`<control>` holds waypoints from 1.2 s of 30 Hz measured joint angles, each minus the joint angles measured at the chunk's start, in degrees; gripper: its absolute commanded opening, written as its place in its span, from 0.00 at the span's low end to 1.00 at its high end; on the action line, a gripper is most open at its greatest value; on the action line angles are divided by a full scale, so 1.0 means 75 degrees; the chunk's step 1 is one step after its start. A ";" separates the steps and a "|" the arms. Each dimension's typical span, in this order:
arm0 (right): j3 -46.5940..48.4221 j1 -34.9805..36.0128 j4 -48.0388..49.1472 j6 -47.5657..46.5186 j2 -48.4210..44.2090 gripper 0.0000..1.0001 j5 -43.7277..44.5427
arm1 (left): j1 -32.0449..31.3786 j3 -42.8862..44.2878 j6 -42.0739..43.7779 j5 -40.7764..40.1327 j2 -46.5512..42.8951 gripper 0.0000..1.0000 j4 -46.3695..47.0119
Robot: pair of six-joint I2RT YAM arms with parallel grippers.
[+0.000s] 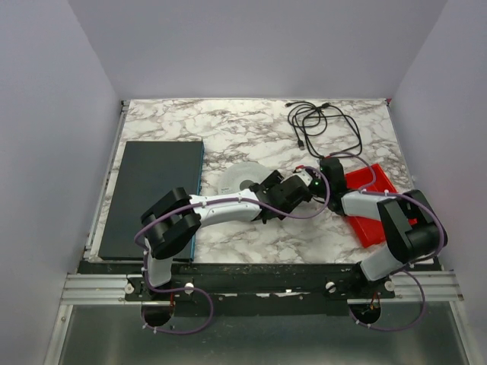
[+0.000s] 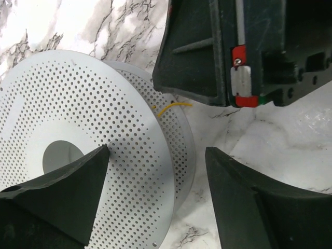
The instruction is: Wrap the cables
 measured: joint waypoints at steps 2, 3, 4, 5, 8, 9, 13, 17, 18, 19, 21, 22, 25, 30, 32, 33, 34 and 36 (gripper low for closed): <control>0.0000 0.0000 -0.0361 -0.0163 -0.0248 0.17 0.0189 | 0.0035 0.0052 -0.0044 0.0117 0.0006 0.85 -0.0079; 0.0000 0.0000 -0.0574 -0.0233 -0.0393 0.18 0.0300 | 0.0050 0.0076 -0.0058 0.0157 0.0006 0.87 -0.0096; 0.0000 0.0000 -0.0784 -0.0326 -0.0551 0.18 0.0431 | 0.0061 0.0108 -0.0073 0.0210 0.0012 0.90 -0.0143; 0.0003 0.0000 -0.0985 -0.0408 -0.0714 0.18 0.0548 | 0.0073 0.0143 -0.0093 0.0254 0.0017 0.93 -0.0178; 0.0003 0.0000 -0.1507 -0.0629 -0.1180 0.21 0.0912 | 0.0105 0.0239 -0.0134 0.0376 0.0035 0.99 -0.0289; 0.0017 0.0000 -0.1687 -0.0708 -0.1320 0.23 0.1035 | 0.0111 0.0277 -0.0152 0.0414 0.0047 0.99 -0.0329; 0.0090 0.0000 -0.2299 -0.0985 -0.1708 0.30 0.1498 | 0.0163 0.0455 -0.0227 0.0536 0.0099 0.99 -0.0533; 0.0184 0.0000 -0.2777 -0.1189 -0.1955 0.38 0.1836 | 0.0262 0.0831 -0.0321 0.0586 0.0166 0.99 -0.0796; 0.0201 0.0000 -0.2897 -0.1227 -0.2031 0.42 0.1897 | 0.0303 0.0979 -0.0344 0.0597 0.0169 0.99 -0.0863; 0.0224 0.0000 -0.3025 -0.1276 -0.2101 0.45 0.1958 | 0.0321 0.1090 -0.0350 0.0603 0.0169 0.99 -0.0901; 0.0326 0.0000 -0.3267 -0.1358 -0.2226 0.57 0.2049 | 0.0405 0.1443 -0.0376 0.0632 0.0169 0.99 -0.1003; 0.0411 0.0000 -0.3404 -0.1396 -0.2291 0.62 0.2098 | 0.0440 0.1626 -0.0382 0.0650 0.0166 0.99 -0.1061; 0.0688 -0.0009 -0.3681 -0.1518 -0.2451 0.75 0.2241 | 0.0513 0.1996 -0.0399 0.0694 0.0114 0.99 -0.1288; 0.1032 -0.0050 -0.4065 -0.1664 -0.2856 0.85 0.2326 | 0.0708 0.2113 -0.0714 0.0813 -0.0306 0.99 -0.1644; 0.1186 -0.0050 -0.4261 -0.1766 -0.3010 0.88 0.2331 | 0.0866 0.1950 -0.0950 0.0924 -0.0726 0.99 -0.1769; 0.1279 -0.0050 -0.4354 -0.1827 -0.3072 0.88 0.2343 | 0.1000 0.1821 -0.1081 0.0979 -0.1040 0.99 -0.1813; 0.1378 -0.0050 -0.4447 -0.1891 -0.3124 0.90 0.2363 | 0.1154 0.1600 -0.1265 0.1099 -0.1460 0.99 -0.1798; 0.1594 -0.0050 -0.4616 -0.2017 -0.3246 0.98 0.2404 | 0.1512 0.1134 -0.1562 0.1329 -0.2349 0.99 -0.1784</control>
